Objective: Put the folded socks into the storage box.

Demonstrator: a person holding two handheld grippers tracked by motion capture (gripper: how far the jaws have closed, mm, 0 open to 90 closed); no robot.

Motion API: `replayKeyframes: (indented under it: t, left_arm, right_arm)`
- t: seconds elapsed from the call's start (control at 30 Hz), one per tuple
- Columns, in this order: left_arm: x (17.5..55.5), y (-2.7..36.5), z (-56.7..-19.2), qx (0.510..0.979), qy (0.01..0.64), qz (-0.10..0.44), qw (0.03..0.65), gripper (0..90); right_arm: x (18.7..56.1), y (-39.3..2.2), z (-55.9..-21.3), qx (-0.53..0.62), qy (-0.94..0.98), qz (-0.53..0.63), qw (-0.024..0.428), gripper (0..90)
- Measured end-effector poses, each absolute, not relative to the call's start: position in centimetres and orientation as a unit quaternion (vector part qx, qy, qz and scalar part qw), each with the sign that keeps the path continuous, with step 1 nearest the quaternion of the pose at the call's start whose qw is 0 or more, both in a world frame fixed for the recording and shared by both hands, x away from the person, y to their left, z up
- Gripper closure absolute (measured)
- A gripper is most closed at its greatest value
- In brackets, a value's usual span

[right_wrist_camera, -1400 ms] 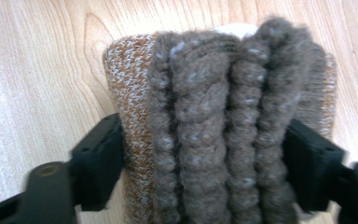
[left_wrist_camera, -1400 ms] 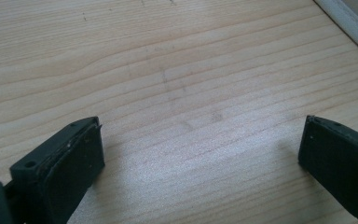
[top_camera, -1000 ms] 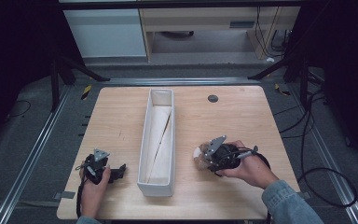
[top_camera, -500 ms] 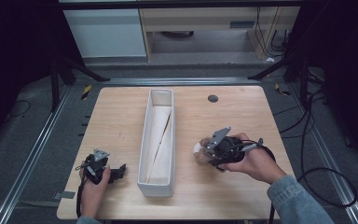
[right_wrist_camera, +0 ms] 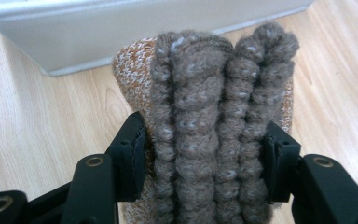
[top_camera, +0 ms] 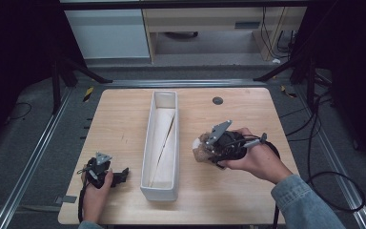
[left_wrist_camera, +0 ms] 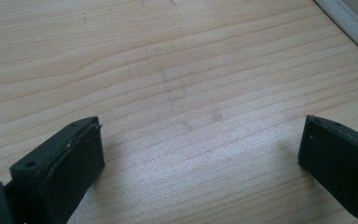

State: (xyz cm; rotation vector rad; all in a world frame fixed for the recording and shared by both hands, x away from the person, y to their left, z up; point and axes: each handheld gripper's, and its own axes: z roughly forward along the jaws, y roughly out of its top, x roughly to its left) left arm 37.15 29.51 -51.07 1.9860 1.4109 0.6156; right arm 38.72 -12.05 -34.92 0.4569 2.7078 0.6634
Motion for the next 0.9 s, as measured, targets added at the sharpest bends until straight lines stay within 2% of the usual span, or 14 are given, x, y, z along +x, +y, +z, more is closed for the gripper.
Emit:
replayKeyframes:
  t: [0.5,0.9]
  left_arm:
    - [37.1,29.5,-51.1,0.752,0.533,0.234,0.309,0.0]
    - [37.1,29.5,-51.1,0.751,0.534,0.233,0.310,0.0]
  right_arm:
    - [39.4,-9.3,-29.6,0.153,0.943,0.238,0.174,44.2]
    - [39.6,-7.1,-27.0,0.133,0.943,0.240,0.186,44.1]
